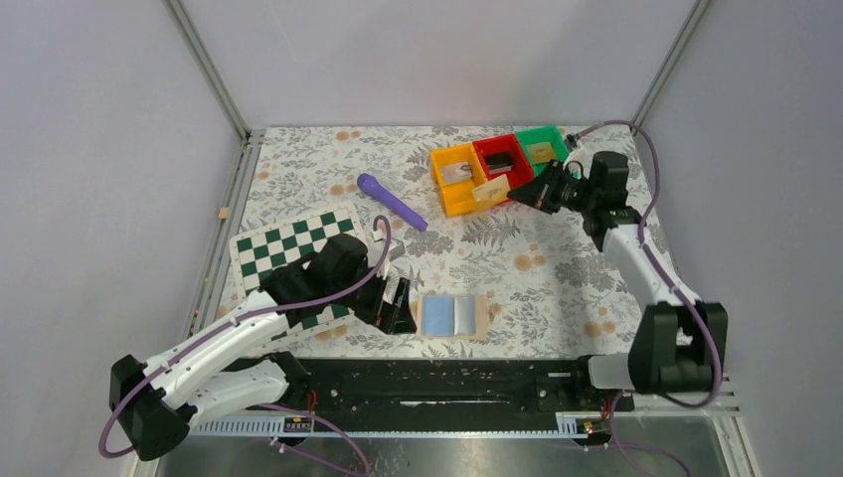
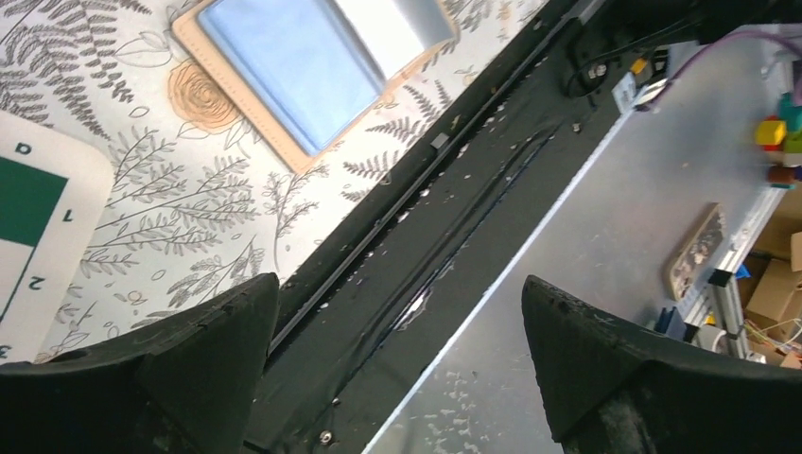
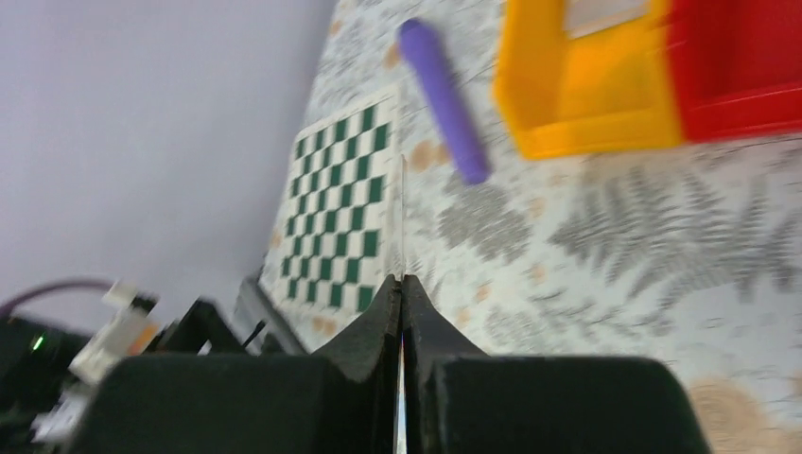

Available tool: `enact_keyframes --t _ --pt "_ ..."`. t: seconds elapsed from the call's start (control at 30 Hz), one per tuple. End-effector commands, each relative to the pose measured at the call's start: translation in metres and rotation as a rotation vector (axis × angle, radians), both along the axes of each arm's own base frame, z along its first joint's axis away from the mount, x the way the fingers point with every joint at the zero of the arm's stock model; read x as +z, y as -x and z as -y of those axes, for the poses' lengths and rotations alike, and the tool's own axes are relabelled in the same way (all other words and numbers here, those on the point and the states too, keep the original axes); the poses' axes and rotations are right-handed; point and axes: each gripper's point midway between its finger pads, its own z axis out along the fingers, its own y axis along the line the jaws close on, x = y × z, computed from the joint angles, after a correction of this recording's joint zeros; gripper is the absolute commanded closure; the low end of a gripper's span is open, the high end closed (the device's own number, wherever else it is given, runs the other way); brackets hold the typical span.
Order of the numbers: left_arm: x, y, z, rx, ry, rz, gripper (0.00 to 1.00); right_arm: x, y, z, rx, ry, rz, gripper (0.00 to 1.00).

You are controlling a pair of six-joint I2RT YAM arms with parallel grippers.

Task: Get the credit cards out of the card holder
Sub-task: Place the credit card in the storage box.

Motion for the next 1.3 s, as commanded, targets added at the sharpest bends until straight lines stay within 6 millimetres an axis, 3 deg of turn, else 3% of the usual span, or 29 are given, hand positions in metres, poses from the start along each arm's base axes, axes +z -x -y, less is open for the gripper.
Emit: enact_keyframes --t 0.0,0.13,0.3,0.53,0.87,1.27 --pt "-0.001 -0.014 -0.003 -0.008 -0.06 0.062 0.01 -0.019 -0.056 0.043 -0.135 0.106 0.002 1.0" --pt "-0.001 -0.016 -0.002 -0.052 -0.097 0.065 0.01 -0.039 -0.091 0.077 -0.199 0.135 -0.044 1.0" --pt "-0.012 -0.028 -0.007 -0.037 -0.164 0.095 0.01 -0.049 -0.13 0.12 -0.251 0.187 -0.088 1.0" --pt "-0.014 -0.03 -0.008 -0.034 -0.171 0.095 0.01 -0.056 -0.172 0.155 -0.282 0.223 -0.107 1.0" --pt "-0.013 -0.029 -0.005 -0.049 -0.151 0.088 0.01 -0.074 -0.212 0.173 -0.274 0.24 -0.16 1.0" --pt "-0.019 -0.028 -0.002 -0.059 -0.161 0.061 0.01 -0.091 -0.239 0.18 -0.276 0.23 -0.171 1.0"
